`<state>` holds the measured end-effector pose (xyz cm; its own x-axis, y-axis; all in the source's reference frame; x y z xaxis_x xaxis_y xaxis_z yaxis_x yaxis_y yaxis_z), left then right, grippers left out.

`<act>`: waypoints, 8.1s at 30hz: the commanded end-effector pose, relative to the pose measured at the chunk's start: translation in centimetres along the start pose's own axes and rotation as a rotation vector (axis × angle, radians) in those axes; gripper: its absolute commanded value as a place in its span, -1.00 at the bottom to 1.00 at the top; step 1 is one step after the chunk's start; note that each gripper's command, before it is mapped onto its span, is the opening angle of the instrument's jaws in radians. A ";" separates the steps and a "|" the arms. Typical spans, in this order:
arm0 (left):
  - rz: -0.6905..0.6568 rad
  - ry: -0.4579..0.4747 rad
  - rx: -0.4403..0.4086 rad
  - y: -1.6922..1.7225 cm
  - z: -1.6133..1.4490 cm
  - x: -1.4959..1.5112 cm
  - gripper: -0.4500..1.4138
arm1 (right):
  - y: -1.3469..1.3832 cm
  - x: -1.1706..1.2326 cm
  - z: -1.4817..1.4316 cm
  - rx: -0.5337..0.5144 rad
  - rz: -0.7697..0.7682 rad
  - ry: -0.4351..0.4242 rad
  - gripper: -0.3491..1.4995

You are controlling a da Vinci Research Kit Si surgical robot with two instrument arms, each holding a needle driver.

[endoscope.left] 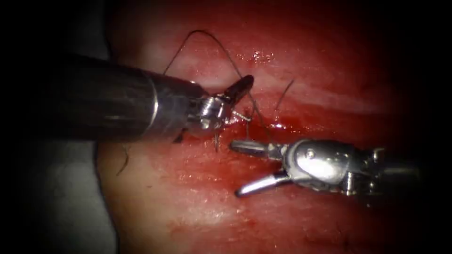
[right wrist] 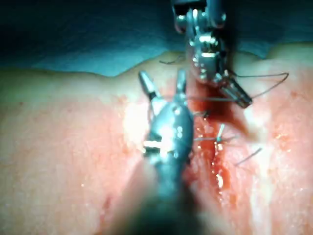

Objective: Wound Closure

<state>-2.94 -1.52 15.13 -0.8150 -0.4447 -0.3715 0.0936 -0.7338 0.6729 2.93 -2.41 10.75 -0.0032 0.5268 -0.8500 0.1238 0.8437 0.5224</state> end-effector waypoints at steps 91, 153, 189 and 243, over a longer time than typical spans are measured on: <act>-0.312 -0.192 -0.185 -0.96 1.22 -1.07 -1.00 | 0.26 -0.94 -0.57 -1.076 0.074 -0.181 -1.00; -0.300 -0.327 -0.118 -2.07 2.43 -2.36 -1.00 | -1.62 -1.78 -0.19 -0.894 -0.019 -0.322 -1.00; -0.317 -0.163 -0.425 0.02 -0.61 -0.34 -1.00 | -0.36 -0.61 -0.57 -0.550 0.078 -0.190 -1.00; -0.118 -0.166 -0.334 0.66 0.50 0.01 -1.00 | 0.92 0.01 -0.37 0.397 0.111 0.097 -1.00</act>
<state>-3.12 -1.66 15.83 -0.9104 -0.2779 -0.3065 0.1506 -0.9127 0.3800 2.64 -1.52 11.17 -0.0525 0.6234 -0.7802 0.5099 0.6885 0.5157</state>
